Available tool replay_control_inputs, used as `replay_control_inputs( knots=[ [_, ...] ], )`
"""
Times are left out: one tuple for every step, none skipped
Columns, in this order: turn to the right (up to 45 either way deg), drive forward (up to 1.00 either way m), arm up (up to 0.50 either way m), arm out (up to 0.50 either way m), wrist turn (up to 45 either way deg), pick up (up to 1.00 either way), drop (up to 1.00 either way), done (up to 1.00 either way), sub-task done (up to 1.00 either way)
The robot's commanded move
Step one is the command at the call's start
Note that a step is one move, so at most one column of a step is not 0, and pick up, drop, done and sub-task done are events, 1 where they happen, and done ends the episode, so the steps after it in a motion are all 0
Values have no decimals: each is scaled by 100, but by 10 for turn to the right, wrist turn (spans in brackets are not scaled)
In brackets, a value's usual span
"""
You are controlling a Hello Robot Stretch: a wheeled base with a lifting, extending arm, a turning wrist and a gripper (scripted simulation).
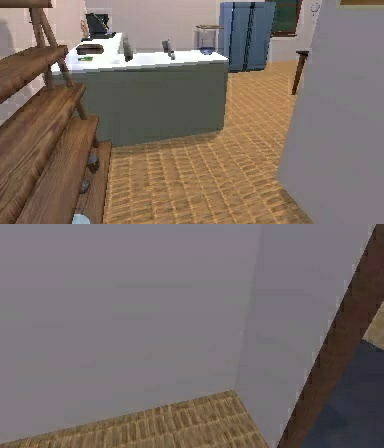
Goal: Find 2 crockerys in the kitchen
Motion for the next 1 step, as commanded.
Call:
replay_control_inputs(
  knots=[
    [-60,0,0,0,0,0,0,0,0]
  ],
)
